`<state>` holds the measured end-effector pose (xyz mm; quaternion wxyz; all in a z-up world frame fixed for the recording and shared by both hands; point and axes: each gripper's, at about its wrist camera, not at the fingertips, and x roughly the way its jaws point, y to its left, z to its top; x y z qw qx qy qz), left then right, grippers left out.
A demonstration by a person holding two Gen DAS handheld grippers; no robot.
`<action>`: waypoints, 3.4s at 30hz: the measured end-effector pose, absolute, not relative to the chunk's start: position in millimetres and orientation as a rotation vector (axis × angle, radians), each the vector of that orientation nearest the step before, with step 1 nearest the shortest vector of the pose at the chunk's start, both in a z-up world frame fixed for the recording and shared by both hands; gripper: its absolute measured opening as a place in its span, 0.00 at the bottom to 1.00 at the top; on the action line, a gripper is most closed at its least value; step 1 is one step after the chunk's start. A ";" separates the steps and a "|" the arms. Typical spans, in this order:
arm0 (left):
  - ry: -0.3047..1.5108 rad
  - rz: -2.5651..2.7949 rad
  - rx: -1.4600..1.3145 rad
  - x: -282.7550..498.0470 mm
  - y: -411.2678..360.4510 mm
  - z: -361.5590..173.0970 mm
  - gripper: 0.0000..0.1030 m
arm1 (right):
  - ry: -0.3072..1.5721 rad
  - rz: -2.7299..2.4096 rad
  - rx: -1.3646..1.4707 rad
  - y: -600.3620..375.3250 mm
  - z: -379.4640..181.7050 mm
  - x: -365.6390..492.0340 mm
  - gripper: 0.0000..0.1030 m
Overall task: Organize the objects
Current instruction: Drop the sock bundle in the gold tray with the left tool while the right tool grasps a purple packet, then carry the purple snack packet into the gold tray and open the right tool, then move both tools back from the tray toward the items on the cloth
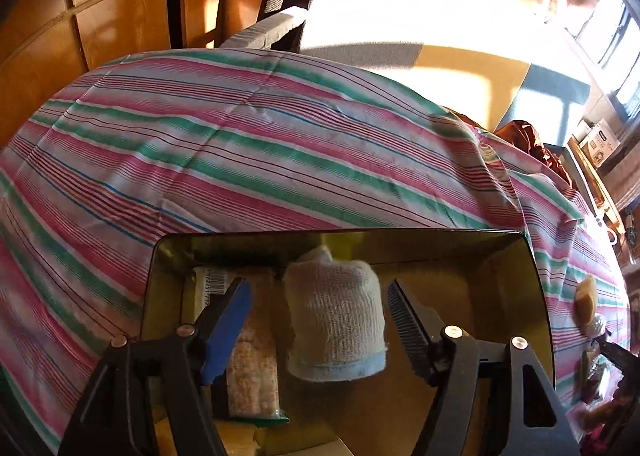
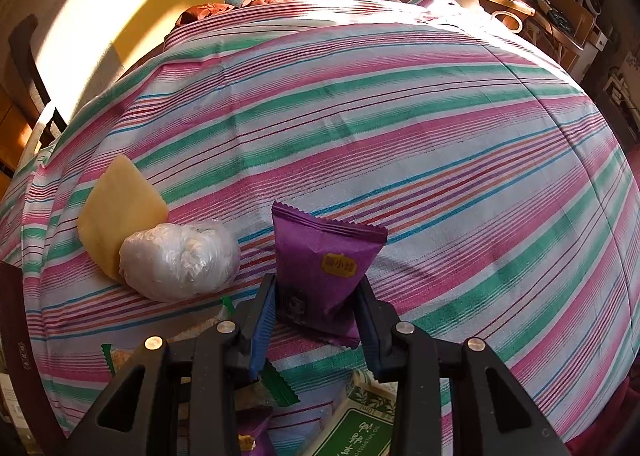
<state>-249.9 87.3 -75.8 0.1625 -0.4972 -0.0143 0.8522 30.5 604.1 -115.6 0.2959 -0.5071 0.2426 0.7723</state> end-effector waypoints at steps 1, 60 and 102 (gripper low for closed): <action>-0.037 2.438 -1.407 -247.6 85.2 -73.6 0.69 | 0.640 2.055 -1.350 603.7 -115.2 30.7 0.36; -0.114 2.698 -1.091 -42.0 -20.2 -20.4 0.79 | 0.176 2.909 -1.545 240.6 -35.0 -110.9 0.30; -0.029 2.683 -1.098 -25.7 -11.5 -24.3 0.82 | 0.132 2.893 -1.421 207.8 -44.7 -80.1 0.44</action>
